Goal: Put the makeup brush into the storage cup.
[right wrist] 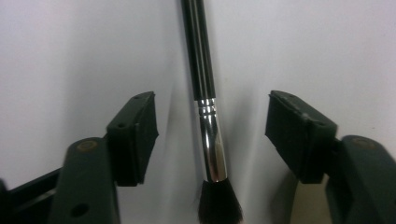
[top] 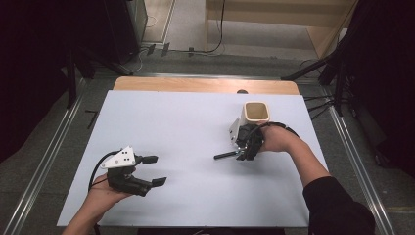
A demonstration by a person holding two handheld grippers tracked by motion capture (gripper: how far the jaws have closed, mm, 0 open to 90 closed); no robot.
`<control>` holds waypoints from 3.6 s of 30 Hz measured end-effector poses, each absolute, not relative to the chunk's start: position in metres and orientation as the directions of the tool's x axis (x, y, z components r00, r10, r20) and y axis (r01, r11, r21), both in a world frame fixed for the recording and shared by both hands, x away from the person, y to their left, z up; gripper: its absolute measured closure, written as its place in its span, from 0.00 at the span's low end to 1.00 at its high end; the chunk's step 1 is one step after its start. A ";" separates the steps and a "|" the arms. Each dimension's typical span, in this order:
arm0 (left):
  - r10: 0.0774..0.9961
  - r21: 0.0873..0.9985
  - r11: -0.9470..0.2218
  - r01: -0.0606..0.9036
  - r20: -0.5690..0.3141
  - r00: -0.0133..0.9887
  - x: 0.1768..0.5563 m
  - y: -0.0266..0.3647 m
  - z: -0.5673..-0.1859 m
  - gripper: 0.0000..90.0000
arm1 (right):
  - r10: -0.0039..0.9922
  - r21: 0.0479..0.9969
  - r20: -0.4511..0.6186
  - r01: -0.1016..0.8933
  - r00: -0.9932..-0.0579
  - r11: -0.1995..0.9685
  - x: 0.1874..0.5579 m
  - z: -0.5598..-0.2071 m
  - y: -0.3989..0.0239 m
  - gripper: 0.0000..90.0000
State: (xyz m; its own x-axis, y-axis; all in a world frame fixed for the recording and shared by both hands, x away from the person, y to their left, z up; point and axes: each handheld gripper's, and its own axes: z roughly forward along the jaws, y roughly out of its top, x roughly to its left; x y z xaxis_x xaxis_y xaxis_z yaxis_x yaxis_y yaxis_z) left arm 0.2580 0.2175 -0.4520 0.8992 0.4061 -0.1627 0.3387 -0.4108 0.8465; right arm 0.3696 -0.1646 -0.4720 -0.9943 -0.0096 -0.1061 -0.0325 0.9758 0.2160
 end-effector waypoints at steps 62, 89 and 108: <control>0.404 0.837 -0.423 0.347 -0.168 0.899 0.259 0.216 -0.454 0.23 | 0.067 0.384 -0.021 0.054 -0.998 0.922 0.343 -0.433 -0.159 0.88; 0.399 0.829 -0.432 0.355 -0.177 0.900 0.259 0.213 -0.455 0.23 | 0.212 0.573 0.052 0.203 -0.976 0.794 0.293 -0.428 -0.175 0.88; 0.393 0.812 -0.448 0.374 -0.197 0.898 0.260 0.208 -0.454 0.21 | 0.216 0.564 0.092 0.230 -0.972 0.793 0.279 -0.434 -0.175 0.88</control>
State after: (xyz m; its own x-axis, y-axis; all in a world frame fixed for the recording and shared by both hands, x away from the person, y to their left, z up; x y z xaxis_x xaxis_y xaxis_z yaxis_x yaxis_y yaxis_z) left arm 0.2604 0.2076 -0.4537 0.8983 0.3927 -0.1972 0.3742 -0.4485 0.8117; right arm 0.2792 -0.1754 -0.4337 -0.9720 0.2165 0.0919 0.2299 0.7931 0.5640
